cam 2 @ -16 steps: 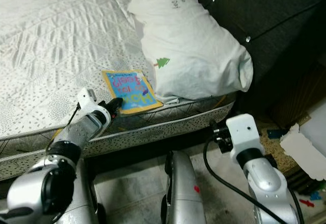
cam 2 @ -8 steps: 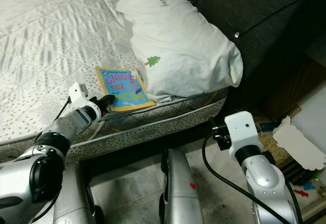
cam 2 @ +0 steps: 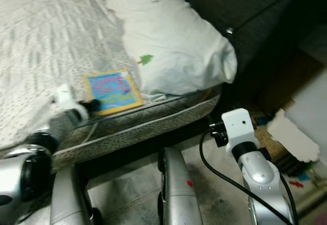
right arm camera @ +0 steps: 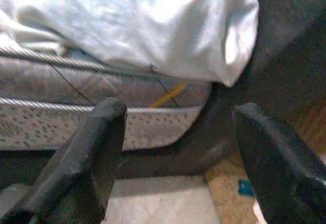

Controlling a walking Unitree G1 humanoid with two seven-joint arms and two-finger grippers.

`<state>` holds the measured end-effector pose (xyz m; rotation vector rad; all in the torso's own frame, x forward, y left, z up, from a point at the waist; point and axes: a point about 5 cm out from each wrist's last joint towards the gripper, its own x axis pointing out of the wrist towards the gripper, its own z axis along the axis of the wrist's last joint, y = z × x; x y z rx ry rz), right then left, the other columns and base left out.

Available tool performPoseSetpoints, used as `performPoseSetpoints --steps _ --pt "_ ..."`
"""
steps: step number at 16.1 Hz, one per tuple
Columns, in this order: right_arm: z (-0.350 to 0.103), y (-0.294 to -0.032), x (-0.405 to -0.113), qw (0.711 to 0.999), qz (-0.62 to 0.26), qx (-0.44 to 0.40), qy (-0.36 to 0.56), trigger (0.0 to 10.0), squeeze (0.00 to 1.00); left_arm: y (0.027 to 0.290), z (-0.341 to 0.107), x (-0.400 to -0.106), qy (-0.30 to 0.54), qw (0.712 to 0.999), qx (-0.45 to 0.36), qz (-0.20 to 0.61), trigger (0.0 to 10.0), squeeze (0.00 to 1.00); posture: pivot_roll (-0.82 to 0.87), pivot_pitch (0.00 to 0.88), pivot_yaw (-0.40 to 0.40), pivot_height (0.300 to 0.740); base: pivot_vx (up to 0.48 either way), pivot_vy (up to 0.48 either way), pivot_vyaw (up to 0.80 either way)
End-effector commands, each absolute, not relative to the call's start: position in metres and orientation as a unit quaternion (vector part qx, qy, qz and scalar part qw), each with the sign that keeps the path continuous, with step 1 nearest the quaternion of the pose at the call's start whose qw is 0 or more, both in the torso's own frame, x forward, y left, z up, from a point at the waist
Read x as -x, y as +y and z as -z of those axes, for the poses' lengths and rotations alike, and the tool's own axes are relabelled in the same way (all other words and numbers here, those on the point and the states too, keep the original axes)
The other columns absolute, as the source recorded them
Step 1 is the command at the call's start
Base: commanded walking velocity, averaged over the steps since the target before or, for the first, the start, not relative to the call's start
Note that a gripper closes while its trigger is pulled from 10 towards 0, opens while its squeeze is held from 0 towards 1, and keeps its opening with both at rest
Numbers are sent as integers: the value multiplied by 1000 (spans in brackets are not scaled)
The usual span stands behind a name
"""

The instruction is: Clean up the room

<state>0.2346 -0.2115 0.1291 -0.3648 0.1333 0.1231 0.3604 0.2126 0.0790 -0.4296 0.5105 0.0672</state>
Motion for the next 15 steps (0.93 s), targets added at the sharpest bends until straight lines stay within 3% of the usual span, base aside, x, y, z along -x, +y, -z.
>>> performPoseSetpoints --steps 1,4,10,13,15 --pt "-128 -210 -237 979 -64 182 64 10000 0 230 -77 -356 254 948 177 -76 10000 1000 -214 110 -87 506 0 0 0" --pt "-127 -207 -242 980 -65 180 59 10000 0 248 -86 -357 234 957 139 -105 10000 1000 -202 94 -83 506 0 0 0" --pt "-125 -195 -251 982 -73 171 43 10000 0 224 -85 -363 212 965 136 -78 10000 1000 -163 70 -64 506 0 0 0" --pt "-121 -183 -260 985 -75 152 31 10000 0 222 -100 -363 101 979 116 -135 10000 1000 -108 53 -41 506 0 0 0" --pt "-122 -173 -270 987 -77 138 18 10000 0 224 -99 -345 54 982 82 -163 10000 1000 -69 38 -28 506 0 0 0"
